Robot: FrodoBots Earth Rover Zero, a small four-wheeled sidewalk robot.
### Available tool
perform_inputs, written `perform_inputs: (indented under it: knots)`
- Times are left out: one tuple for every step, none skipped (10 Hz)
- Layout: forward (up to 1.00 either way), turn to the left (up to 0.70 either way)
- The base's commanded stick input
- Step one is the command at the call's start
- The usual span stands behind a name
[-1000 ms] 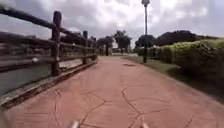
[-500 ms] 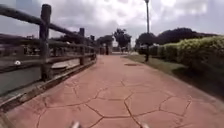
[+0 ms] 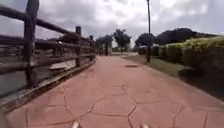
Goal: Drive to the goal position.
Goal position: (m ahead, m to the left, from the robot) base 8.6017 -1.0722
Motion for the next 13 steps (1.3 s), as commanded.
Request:
perform_inputs:
  knots:
    - [0.70, -0.14]
    - [0.70, 0.00]
    - [0.70, -0.03]
    - [0.70, -0.09]
    - [0.70, -0.27]
    - [0.70, -0.35]
    - [0.70, -0.35]
    - [0.70, -0.34]
    - [0.70, -0.08]
    - [0.70, 0.00]
    - [0.70, 0.00]
    - [0.70, 0.00]
    - [0.70, 0.00]
